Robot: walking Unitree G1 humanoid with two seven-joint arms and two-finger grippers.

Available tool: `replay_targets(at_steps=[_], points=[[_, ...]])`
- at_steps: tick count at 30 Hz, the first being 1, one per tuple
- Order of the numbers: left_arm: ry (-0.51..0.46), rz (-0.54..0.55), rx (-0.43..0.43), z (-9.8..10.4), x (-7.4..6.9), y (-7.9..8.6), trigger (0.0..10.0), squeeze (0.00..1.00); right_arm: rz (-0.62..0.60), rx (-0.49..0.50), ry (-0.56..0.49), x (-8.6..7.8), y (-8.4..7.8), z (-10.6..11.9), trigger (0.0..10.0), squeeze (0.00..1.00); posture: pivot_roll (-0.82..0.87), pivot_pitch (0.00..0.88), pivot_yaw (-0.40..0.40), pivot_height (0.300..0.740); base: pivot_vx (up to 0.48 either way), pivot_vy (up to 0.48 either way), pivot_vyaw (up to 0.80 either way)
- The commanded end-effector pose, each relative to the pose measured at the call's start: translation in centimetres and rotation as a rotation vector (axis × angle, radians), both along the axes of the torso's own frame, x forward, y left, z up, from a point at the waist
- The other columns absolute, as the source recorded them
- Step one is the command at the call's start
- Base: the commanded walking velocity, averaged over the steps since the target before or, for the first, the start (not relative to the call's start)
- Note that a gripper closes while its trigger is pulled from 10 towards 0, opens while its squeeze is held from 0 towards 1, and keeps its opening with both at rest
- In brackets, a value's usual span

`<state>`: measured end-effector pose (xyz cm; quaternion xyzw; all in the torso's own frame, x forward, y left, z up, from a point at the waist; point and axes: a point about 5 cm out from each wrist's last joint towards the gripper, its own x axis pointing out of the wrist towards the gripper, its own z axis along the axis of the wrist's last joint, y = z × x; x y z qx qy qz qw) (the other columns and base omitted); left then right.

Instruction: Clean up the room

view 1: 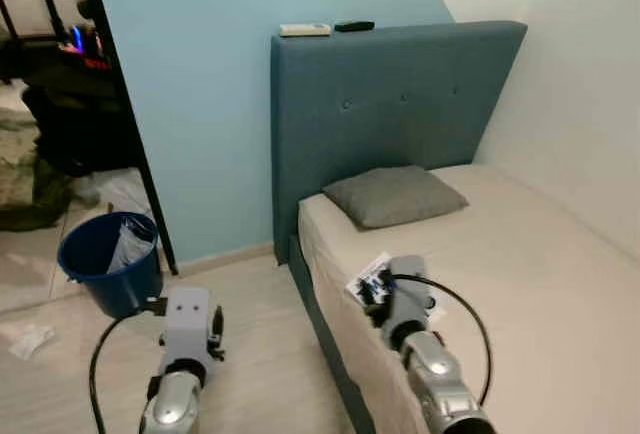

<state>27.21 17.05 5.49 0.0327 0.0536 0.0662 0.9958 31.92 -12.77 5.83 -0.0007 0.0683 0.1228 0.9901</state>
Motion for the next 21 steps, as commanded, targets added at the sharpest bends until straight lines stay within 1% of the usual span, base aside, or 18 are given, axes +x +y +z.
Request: replay_targets(at_steps=[1, 21], points=[[0.016, -0.012, 0.002, -0.36, -0.11, -0.37, 10.0, 0.00, -0.030, -0.007, 0.016, -0.20, -1.03, -0.42, 10.0, 0.00, -0.01, 0.080, -0.041, 0.740, 0.304, 0.000, 0.00], [0.019, -0.022, 0.003, -0.40, 0.02, -0.52, 10.0, 0.00, -0.036, -0.003, 0.015, -0.23, -1.14, -0.43, 10.0, 0.00, -0.02, 0.086, -0.029, 0.740, 0.299, 0.000, 0.00]])
